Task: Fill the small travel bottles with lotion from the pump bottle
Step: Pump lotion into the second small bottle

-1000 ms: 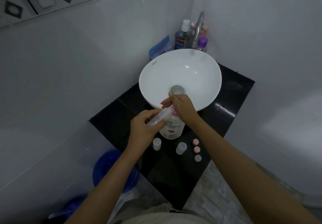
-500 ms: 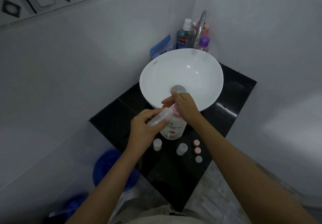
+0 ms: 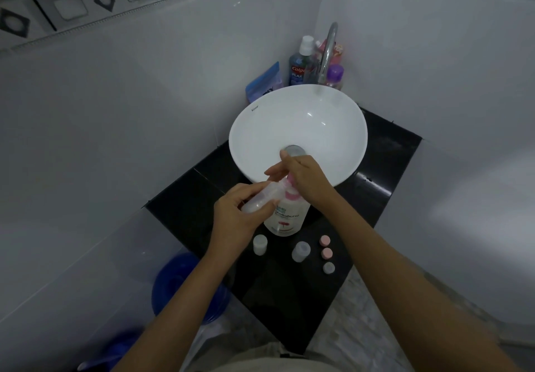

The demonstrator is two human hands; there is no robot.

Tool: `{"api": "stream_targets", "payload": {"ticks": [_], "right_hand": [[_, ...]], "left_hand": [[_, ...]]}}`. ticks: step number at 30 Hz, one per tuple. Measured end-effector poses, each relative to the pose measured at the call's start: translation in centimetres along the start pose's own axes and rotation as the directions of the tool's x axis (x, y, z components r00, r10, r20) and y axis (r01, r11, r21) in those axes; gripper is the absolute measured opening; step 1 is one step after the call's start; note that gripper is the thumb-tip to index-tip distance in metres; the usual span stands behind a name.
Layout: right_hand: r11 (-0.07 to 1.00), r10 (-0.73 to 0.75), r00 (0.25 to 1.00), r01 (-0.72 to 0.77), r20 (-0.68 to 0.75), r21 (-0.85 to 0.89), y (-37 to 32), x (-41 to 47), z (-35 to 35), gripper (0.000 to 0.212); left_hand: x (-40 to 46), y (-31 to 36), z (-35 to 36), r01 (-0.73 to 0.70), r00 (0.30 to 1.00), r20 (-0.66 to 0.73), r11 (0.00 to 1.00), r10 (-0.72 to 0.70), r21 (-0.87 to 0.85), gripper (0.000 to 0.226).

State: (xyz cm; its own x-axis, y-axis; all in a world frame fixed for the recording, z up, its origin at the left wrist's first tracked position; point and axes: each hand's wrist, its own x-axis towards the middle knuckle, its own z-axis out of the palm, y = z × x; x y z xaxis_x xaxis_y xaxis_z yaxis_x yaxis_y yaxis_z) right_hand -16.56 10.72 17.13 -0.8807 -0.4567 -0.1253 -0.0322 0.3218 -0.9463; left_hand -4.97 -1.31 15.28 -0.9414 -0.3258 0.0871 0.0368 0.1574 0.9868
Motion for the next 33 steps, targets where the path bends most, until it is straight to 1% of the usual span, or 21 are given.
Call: {"api": "stream_targets", "payload": {"ticks": [7,10,13,16,18,23,28,33], "right_hand": [[0.999,0.051,0.998,-0.051,-0.031,0.015,1.7,0.4,0.9,0.048],[1.000,0.006,0.999,-0.007,-0.044,-0.020,1.1,0.2,0.6,0.047],[0.999,-0.020,1.000,0.020,-0.018,0.026,0.3,0.1,0.1,0.048],[0.999,-0.028,0.999,0.029,-0.041,0.042,0.1,0.1,0.1,0.048],[0.999,-0.009,0.998,0.012,-0.059,0.042,0.4,0.2,0.3,0.048],[0.997,0.074,0.996,-0.072,-0.054,0.039,1.7,0.4,0.8,0.050],[1.000,0.021,0.999,-0.022,-0.027,-0.019,1.2,0.5,0.2,0.048],[0.999,-0.043,0.998,0.045,-0.050,0.026,0.4,0.3,0.1,0.047]], "left_hand": [[-0.1,-0.8,0.2,0.070,0.998,0.001,0.997,-0.070,-0.023,0.032],[0.0,-0.4,-0.1,0.051,0.999,0.014,0.998,-0.051,-0.023,0.032],[0.0,0.0,-0.2,0.011,1.000,0.017,1.000,-0.011,0.004,0.033],[0.2,0.1,-0.2,-0.006,1.000,0.011,1.000,0.006,0.003,0.033],[0.2,0.0,-0.2,-0.004,1.000,0.013,1.000,0.004,-0.004,0.033],[0.0,-0.8,0.0,0.033,0.999,0.025,0.999,-0.034,0.019,0.032],[0.2,-0.4,-0.2,0.021,0.999,0.027,1.000,-0.021,0.006,0.033],[0.3,0.1,-0.1,-0.014,1.000,0.016,1.000,0.014,0.006,0.033]]}}
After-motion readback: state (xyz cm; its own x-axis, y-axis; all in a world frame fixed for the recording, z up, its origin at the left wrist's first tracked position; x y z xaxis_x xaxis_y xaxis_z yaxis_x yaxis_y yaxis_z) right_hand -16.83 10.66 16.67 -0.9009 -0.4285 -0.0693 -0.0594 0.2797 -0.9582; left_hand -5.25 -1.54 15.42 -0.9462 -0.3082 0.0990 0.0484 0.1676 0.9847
